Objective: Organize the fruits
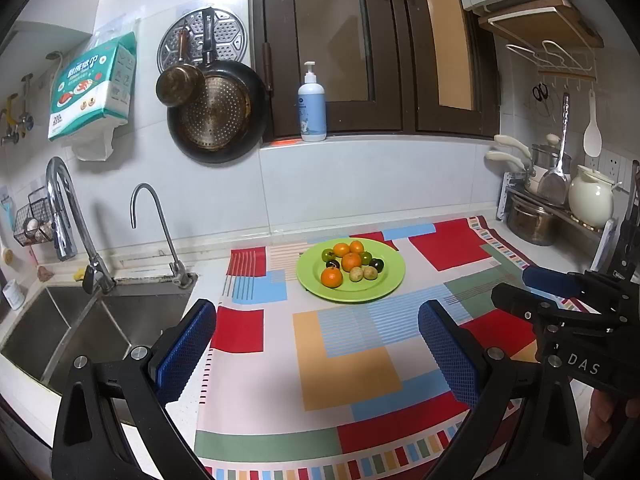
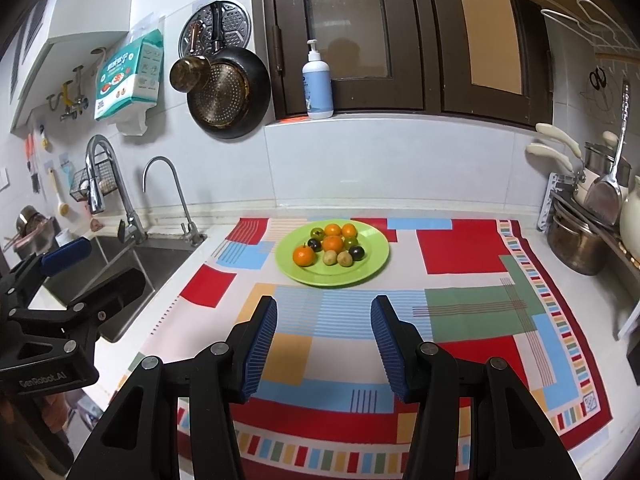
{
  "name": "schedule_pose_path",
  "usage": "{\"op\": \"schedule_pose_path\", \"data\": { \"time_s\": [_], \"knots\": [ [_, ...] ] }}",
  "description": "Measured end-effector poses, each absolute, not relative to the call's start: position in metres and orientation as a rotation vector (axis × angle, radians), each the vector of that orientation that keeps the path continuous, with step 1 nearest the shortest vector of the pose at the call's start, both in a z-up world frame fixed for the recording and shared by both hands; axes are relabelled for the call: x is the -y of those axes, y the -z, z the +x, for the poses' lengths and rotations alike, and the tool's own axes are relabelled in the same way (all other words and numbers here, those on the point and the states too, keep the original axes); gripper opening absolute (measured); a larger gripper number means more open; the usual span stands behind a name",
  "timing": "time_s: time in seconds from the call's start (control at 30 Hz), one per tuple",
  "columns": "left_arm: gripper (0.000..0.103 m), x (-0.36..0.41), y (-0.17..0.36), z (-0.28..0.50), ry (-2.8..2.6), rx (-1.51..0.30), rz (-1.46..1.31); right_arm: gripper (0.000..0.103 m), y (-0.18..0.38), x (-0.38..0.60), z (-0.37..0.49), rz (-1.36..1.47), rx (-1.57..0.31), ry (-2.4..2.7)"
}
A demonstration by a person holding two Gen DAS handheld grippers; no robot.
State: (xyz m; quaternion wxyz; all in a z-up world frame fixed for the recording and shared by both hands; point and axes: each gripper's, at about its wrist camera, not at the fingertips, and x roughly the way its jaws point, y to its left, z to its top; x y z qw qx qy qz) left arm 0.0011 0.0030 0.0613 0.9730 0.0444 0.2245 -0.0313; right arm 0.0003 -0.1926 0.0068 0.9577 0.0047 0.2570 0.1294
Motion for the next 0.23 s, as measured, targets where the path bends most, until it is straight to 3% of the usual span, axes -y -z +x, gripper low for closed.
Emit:
{"op": "schedule_pose_path", "data": {
  "time_s": [0.23],
  "knots": [
    [0.103, -0.0025, -0.061, 0.0025, 0.065, -0.459, 0.083, 0.05, -0.0063, 0.1928, 0.0014, 0.011, -0.523, -0.265]
  ]
}}
